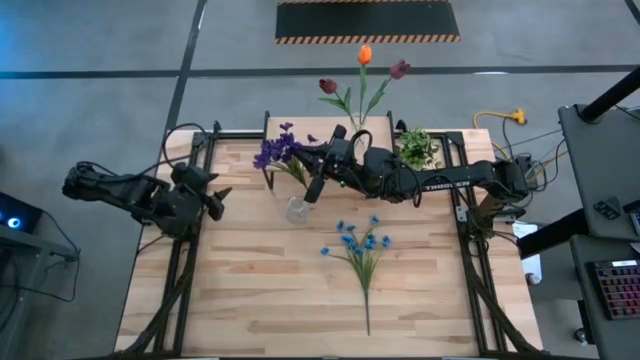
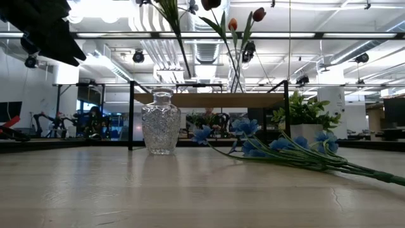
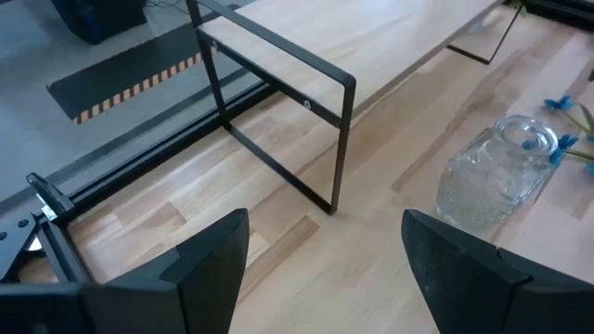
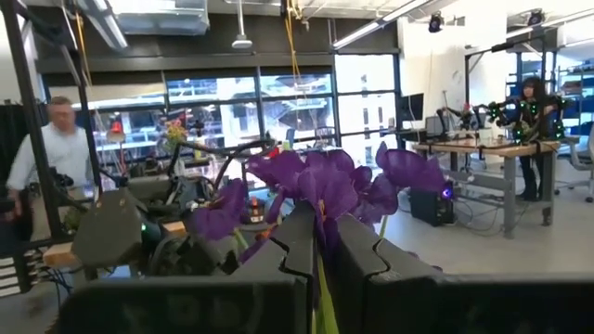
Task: Pick and place flowers into a vace then onto a shelf
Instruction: Put the purple flowers into the left transparent vase
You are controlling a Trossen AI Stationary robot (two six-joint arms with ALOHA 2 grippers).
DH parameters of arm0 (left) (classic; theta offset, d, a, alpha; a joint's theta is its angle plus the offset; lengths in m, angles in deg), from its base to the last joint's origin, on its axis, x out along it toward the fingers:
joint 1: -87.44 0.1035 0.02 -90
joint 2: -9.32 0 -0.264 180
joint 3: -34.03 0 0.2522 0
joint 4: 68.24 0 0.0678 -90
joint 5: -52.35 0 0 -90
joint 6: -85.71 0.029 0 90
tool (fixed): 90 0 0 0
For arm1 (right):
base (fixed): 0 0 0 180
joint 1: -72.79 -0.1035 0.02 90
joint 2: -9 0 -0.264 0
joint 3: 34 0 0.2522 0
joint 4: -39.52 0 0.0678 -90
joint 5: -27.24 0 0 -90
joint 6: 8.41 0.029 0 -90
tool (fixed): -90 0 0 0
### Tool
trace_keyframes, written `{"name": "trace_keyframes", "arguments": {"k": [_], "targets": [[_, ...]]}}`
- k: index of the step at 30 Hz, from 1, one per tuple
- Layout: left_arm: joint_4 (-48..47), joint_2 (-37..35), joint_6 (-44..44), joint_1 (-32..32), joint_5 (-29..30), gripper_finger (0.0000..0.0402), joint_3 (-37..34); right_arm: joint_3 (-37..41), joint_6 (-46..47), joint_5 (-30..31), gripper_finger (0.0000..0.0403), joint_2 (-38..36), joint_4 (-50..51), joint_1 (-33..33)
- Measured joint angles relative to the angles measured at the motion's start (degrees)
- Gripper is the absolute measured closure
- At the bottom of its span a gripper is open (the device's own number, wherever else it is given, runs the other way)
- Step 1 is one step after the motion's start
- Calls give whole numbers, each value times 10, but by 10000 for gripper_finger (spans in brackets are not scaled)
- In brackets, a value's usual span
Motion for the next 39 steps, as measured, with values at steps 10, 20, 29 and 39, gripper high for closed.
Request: {"name": "trace_keyframes", "arguments": {"k": [10,20,29,39], "targets": [[0,0,0,0,0,135,0,-26,16,-15,394,32,21,2],[1,-8,0,0,0,135,0,-107,-5,-31,394,66,108,8],[1,-8,0,0,9,135,0,-104,7,-35,394,68,107,14],[1,-11,0,0,13,135,0,-98,11,-38,394,68,107,14]]}}
